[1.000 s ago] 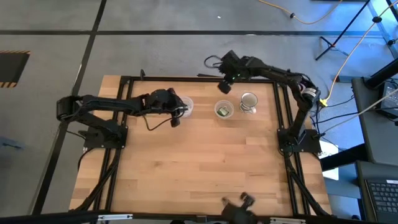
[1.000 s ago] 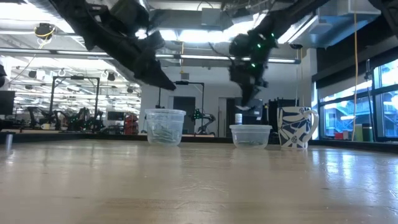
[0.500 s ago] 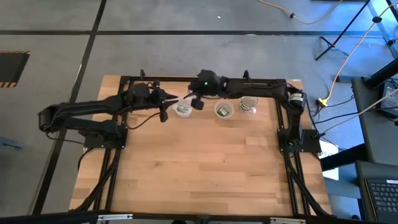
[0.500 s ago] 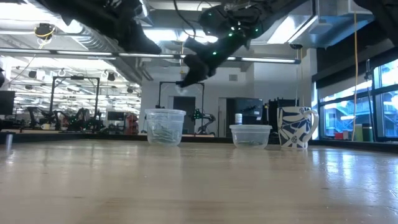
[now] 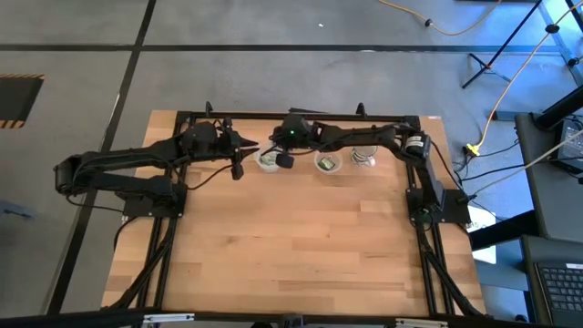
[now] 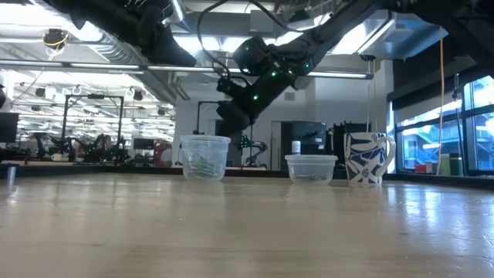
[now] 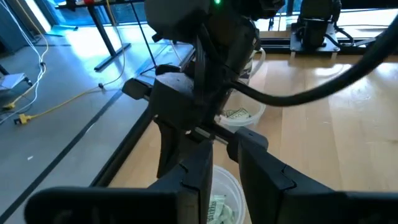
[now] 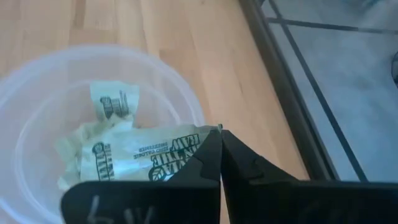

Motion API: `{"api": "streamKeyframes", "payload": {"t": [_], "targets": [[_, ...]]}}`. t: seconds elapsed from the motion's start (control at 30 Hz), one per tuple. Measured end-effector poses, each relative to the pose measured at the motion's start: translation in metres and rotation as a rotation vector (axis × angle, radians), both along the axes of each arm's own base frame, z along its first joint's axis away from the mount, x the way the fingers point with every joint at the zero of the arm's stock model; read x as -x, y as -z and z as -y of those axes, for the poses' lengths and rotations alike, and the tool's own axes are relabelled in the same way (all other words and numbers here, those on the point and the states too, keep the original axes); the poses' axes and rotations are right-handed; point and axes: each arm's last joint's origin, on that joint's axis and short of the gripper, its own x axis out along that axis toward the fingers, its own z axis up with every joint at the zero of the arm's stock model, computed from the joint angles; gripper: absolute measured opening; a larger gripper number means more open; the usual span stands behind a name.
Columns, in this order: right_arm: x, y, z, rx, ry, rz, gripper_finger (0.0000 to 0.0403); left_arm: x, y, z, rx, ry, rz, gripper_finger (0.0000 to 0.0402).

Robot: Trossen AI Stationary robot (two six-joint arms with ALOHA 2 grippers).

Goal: Pick and place Stevia / Truvia into bins
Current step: Put the white stevia packet into the large transparent container

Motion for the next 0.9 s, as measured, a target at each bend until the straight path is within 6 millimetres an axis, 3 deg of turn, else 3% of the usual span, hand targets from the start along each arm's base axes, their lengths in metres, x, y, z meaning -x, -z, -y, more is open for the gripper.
{"api": "streamKeyframes", "payload": {"t": [0.77,0.9], "targets": [[-0.008,0.0,-0.026,0.036,-0.092,-0.024,0.0003,0.0,0.0,0.0,-0.004,-0.006,-0.003,0.0072],[-0.007,0.002,-0.026,0.031,-0.091,-0.043,0.002,0.0,0.0,0.0,0.012,-0.013,0.004,0.0072]]}}
